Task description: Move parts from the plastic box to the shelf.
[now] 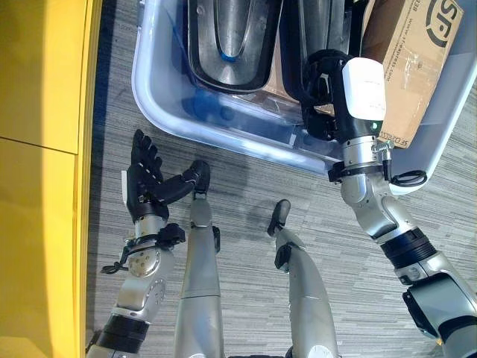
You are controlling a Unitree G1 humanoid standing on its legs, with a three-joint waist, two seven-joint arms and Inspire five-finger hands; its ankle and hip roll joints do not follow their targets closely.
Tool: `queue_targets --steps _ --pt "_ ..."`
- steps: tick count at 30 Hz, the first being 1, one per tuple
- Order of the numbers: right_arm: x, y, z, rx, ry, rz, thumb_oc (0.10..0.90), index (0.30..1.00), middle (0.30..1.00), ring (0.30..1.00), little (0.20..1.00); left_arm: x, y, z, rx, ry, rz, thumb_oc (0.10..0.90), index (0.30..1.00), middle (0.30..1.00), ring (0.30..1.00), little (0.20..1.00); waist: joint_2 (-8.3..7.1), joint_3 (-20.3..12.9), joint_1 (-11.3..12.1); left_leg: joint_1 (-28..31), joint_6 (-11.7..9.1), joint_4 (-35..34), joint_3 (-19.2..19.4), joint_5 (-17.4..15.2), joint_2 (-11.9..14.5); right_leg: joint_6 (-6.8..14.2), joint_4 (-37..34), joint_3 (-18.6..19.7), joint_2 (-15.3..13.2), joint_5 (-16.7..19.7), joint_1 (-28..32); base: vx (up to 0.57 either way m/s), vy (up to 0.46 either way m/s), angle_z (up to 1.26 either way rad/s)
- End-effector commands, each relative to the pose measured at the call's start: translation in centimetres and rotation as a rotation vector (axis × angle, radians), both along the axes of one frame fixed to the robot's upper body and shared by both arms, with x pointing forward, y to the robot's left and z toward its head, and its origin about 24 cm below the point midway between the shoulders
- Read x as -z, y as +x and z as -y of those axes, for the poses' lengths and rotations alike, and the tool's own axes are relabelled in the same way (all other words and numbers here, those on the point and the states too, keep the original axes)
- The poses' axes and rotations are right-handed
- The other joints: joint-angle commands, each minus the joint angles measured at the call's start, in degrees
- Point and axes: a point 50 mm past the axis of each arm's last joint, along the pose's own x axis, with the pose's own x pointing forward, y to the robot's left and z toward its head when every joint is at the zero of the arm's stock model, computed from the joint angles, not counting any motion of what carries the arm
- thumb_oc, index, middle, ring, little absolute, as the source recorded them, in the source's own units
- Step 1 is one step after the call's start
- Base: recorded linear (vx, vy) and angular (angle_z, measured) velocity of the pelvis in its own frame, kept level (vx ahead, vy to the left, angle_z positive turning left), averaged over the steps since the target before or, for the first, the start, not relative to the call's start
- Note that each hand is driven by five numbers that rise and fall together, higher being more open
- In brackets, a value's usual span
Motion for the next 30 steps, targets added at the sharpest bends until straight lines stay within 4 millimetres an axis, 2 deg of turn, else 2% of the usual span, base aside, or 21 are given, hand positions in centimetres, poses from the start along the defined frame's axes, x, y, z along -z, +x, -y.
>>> queue_targets --steps 1,8,11,13,17,20,22,26,27,30 --pt "-0.2 0.0 0.3 -0.018 -0.016 -0.023 0.4 0.3 0.3 0.3 0.3 -2.8 -0.7 1.1 0.034 0.051 0.177 0.9 1.0 1.0 1.0 1.0 1.43 -0.18 2.27 -1.81 0.47 1.0 -3.34 -4.18 -0.5 -0.42 -2.07 1.06 -0.15 -4.44 8.02 0.0 0.0 0.0" --pt "2.3 -1.6 0.6 -0.054 0.016 -0.065 0.4 0.3 0.3 0.3 0.3 -2.3 -0.7 1.2 0.042 0.053 0.153 0.9 1.0 1.0 1.0 1.0 1.32 -0.18 1.68 1.06 0.16 -1.06 -2.95 -3.07 -0.54 -0.37 -3.14 1.02 -0.01 -4.29 10.73 0.0 -0.031 0.03" --pt "3.5 -2.3 1.0 -0.057 0.057 -0.091 0.4 0.3 0.3 0.3 0.3 -2.1 -0.7 1.4 0.06 0.057 0.138 0.9 1.0 1.0 1.0 1.0 1.1 -0.18 1.65 5.14 -0.12 -2.4 -2.64 -2.61 -0.43 -0.32 -4.24 0.95 0.2 -4.39 15.03 0.0 -0.031 0.07" --pt "3.7 -2.6 1.2 -0.057 0.062 -0.091 0.4 0.3 0.3 0.3 0.3 -2.0 -0.7 1.3 0.063 0.062 0.132 0.9 1.0 1.0 1.0 1.0 0.94 -0.18 1.72 6.69 -0.18 -2.98 -2.44 -2.55 -0.4 -0.24 -4.81 0.9 0.21 -4.32 16.63 0.01 -0.03 0.04" --pt "3.9 -3.9 2.1 -0.065 0.073 -0.078 0.4 0.3 0.3 0.3 0.3 -1.4 -0.6 1.1 0.077 0.076 0.101 0.9 1.0 1.0 1.0 1.0 0.74 -0.18 2.02 15.53 -0.69 -5.69 -2.1 -1.95 0.34 0.17 -7.57 0.4 0.06 -4.22 24.89 0.03 -0.025 0.04" --pt "3.7 -4.4 2.4 -0.072 0.069 -0.066 0.4 0.3 0.3 0.3 0.3 -1.3 -0.7 0.8 0.08 0.089 0.096 0.9 1.0 1.0 1.0 1.0 0.66 -0.18 2.26 18.7 -0.76 -6.54 -1.95 -1.49 0.77 0.35 -8.65 0.23 -0.04 -3.85 28.03 0.06 -0.014 0.0" --pt "3.8 -4.9 2.6 -0.08 0.059 -0.065 0.4 0.3 0.3 0.3 0.3 -0.7 -0.9 0.5 0.086 0.097 0.069 0.9 1.0 1.0 1.0 1.0 0.26 -2.21 2.09 22.04 -0.92 -7.11 -1.52 -1.97 1.25 0.62 -10.5 0.39 -0.29 -4.03 31.61 0.09 -0.013 -0.01" --pt "3.7 -5.5 2.7 -0.097 0.058 -0.057 0.4 0.3 0.3 0.3 0.3 -0.2 -1.2 -0.1 0.083 0.101 0.043 0.9 1.0 1.0 1.0 1.0 0.08 -4.7 1.92 25.14 -0.87 -8.86 -1.37 -1.43 1.82 0.88 -12.98 0.42 -0.24 -3.19 34.53 0.1 -0.016 -0.08" --pt "3.6 -6.0 2.9 -0.106 0.052 -0.053 0.4 0.3 0.3 0.3 0.3 0.3 -1.6 -0.6 0.086 0.105 0.019 0.9 1.0 1.0 1.0 1.0 -0.25 -6.98 1.66 27.59 -0.92 -9.84 -0.96 -1.42 2.21 1.09 -14.62 0.48 -0.48 -2.47 36.88 0.15 -0.021 -0.11" --pt "3.4 -6.2 3.0 -0.113 0.053 -0.043 0.4 0.3 0.3 0.3 0.3 0.7 -1.9 -0.8 0.088 0.106 0.002 0.9 1.0 1.0 1.0 1.0 -0.39 -8.59 1.65 29.53 -0.79 -10.82 -0.52 -1.43 2.62 1.38 -15.93 0.72 -0.66 -1.74 38.39 0.1 -0.003 -0.08"
